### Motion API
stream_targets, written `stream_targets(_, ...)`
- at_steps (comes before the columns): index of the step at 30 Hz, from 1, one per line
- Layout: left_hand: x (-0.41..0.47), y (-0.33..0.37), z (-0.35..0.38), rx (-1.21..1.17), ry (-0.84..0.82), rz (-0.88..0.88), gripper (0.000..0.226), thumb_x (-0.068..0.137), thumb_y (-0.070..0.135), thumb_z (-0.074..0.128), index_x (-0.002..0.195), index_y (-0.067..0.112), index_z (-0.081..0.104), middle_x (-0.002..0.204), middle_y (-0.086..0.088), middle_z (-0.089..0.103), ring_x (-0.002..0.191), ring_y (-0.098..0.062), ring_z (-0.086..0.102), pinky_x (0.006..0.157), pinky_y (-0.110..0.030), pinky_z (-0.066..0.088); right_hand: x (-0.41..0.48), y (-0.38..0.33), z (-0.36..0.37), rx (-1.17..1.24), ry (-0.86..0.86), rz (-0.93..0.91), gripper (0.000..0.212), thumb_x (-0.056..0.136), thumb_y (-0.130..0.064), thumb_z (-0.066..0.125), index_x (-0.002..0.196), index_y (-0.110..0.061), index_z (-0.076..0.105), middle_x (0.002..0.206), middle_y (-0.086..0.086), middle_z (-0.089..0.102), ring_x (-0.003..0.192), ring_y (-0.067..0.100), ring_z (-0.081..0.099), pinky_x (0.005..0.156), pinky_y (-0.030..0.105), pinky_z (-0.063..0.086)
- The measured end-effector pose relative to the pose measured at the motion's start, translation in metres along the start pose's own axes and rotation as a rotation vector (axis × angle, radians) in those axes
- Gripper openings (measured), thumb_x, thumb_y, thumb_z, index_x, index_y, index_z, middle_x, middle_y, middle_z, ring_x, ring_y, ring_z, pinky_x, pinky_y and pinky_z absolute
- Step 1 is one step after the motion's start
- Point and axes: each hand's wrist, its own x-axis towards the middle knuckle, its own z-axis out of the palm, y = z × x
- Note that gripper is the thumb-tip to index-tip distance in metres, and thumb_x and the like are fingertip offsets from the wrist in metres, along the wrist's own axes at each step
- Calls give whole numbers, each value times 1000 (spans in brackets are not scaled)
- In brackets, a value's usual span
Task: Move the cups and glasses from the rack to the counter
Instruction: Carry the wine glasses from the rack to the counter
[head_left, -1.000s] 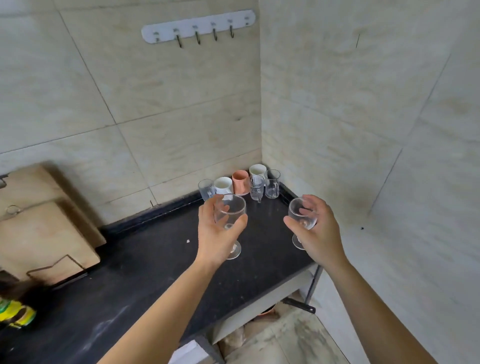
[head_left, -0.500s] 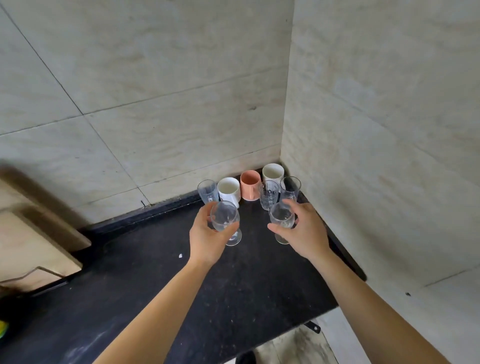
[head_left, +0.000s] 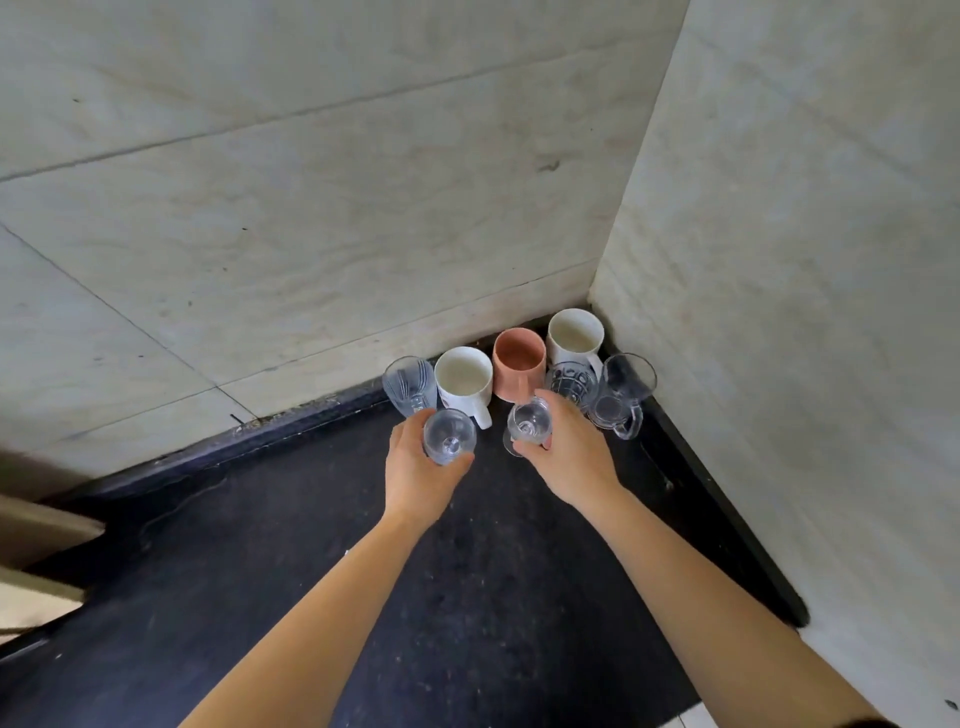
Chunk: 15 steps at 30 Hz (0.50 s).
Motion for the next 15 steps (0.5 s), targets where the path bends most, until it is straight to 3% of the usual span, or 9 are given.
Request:
stream_targets(3, 17, -7, 9, 32, -14, 42, 56, 72, 20, 84, 120, 26, 55, 102, 31, 40, 117, -19, 50, 93, -35, 48, 16, -6, 8, -32, -37, -6, 69, 84, -33, 79, 141, -28, 42, 136, -5, 60, 115, 21, 65, 93, 44, 56)
stream_targets(8, 42, -8, 19, 26, -15, 26, 64, 75, 22, 83, 131, 20, 52, 113, 12, 43, 115, -19, 52, 92, -29, 45, 43, -7, 17, -82, -76, -44, 63, 86, -26, 78, 137, -27, 41, 138, -3, 58, 115, 26, 65, 91, 44, 54)
stream_targets(11, 52, -6, 21, 29, -14, -11, 71, 78, 28, 83, 138, 23, 47, 134, 0, 47, 113, -13, 50, 93, -24, 39, 56, -10, 21, -70, -91, -72, 62, 88, -24, 76, 137, -31, 39, 140, -6, 58, 113, 25, 67, 92, 44, 56)
stream_targets(15, 61, -10, 21, 53, -41, -25, 76, 79, 28, 82, 144, 22, 43, 143, -3, 44, 123, -19, 51, 95, -23, 37, 72, -11, 27, -97, -117, -74, 68, 91, -26, 73, 149, -27, 36, 145, 0, 54, 119, 27, 64, 94, 44, 54)
